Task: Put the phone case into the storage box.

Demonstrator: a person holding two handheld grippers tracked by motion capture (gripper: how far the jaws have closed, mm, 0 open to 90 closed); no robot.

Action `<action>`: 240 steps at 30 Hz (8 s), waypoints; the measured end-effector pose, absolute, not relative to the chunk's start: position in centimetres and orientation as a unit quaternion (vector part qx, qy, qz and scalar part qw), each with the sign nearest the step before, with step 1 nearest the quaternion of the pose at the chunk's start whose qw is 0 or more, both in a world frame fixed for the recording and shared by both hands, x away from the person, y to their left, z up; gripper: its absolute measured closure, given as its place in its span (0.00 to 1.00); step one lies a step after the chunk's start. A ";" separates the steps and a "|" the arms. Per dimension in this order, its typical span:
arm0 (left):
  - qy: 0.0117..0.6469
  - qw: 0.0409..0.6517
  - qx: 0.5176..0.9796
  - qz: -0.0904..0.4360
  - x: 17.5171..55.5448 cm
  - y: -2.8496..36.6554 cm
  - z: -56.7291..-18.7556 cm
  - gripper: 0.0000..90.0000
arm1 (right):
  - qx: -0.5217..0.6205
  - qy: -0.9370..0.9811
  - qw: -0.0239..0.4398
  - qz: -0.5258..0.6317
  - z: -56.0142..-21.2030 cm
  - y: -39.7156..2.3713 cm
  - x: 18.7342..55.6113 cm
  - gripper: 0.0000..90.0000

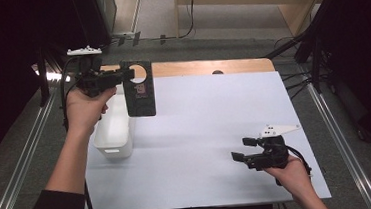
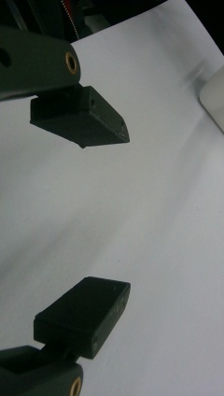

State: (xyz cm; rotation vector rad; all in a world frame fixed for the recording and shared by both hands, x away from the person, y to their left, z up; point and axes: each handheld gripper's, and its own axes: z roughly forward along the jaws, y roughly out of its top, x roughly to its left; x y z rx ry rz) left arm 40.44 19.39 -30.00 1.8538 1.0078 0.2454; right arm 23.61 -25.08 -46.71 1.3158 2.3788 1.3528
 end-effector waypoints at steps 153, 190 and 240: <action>0.470 0.453 0.734 0.185 52.6 25.9 -40.9 0.80 | 0.446 0.779 0.048 0.439 -47.2 -25.2 23.4 0.26; 0.485 0.463 0.720 0.181 53.5 26.5 -41.8 0.47 | 0.445 0.780 0.049 0.437 -47.2 -25.2 23.5 0.26; 0.506 0.443 0.729 0.129 48.4 28.7 -37.0 0.39 | 0.437 0.787 0.043 0.434 -47.0 -24.5 24.3 0.26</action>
